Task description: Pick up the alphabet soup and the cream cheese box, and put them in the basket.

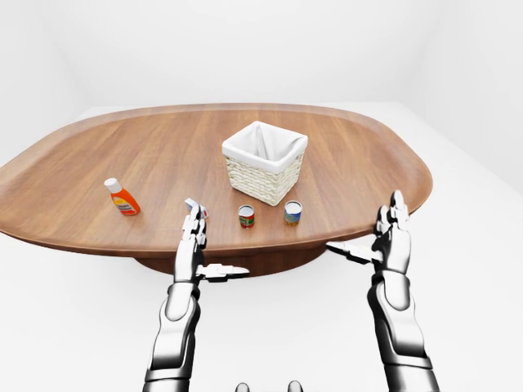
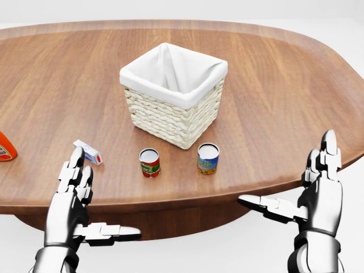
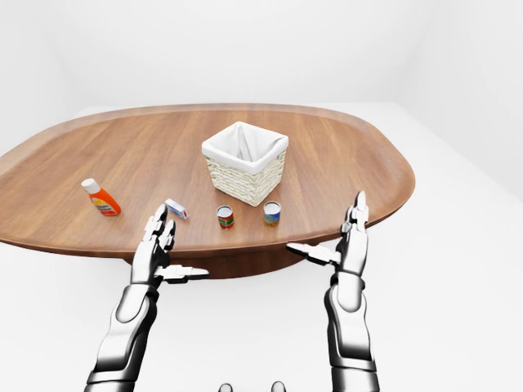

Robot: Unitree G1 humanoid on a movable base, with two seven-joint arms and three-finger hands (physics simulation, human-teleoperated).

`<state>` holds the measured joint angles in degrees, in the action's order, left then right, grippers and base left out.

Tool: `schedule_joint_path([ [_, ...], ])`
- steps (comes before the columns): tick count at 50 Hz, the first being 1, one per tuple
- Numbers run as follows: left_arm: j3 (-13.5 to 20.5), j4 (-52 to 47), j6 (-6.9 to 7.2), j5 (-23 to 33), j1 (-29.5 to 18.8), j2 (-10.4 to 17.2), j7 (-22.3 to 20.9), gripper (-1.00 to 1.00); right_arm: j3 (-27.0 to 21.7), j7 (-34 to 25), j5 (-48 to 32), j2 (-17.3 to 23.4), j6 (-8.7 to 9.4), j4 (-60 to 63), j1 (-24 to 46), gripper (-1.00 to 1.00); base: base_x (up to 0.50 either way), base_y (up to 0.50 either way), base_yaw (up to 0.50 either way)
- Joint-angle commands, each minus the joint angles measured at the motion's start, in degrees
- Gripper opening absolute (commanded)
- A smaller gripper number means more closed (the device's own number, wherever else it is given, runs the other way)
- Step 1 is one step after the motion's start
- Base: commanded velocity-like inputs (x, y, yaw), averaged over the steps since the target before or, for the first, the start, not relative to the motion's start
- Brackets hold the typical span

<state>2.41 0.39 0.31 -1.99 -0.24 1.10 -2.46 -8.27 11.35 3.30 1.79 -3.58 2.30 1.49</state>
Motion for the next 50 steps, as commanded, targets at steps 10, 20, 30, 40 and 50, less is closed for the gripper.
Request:
schedule_joint_path([
  [10,0.26,-0.20,0.25,-0.45,0.08,0.12,-0.13,1.00,-6.65,14.94,1.13,1.29,-1.42,3.22,-0.46,1.00,0.00,0.00,0.00],
  [20,0.41,0.76,-0.52,-0.31,-0.11,0.22,-0.28,1.00,-9.47,18.65,0.25,1.22,-1.42,6.26,-2.36,1.00,0.00,0.00,0.00],
  [30,0.30,0.13,-0.08,-0.23,0.10,0.17,-0.23,1.00,-10.85,18.65,0.61,1.22,-1.42,7.01,-2.78,1.00,0.00,0.00,0.00],
  [40,0.39,1.02,-0.49,-0.18,-0.30,0.17,-0.02,1.00,-12.48,18.65,-1.97,1.41,-1.42,6.39,-2.80,1.00,0.00,0.00,0.00],
  [50,0.44,1.25,-0.36,-0.51,-0.41,0.15,-0.04,1.00,-13.04,18.65,-2.60,1.62,-1.42,6.49,-2.67,1.00,0.00,0.00,0.00],
])
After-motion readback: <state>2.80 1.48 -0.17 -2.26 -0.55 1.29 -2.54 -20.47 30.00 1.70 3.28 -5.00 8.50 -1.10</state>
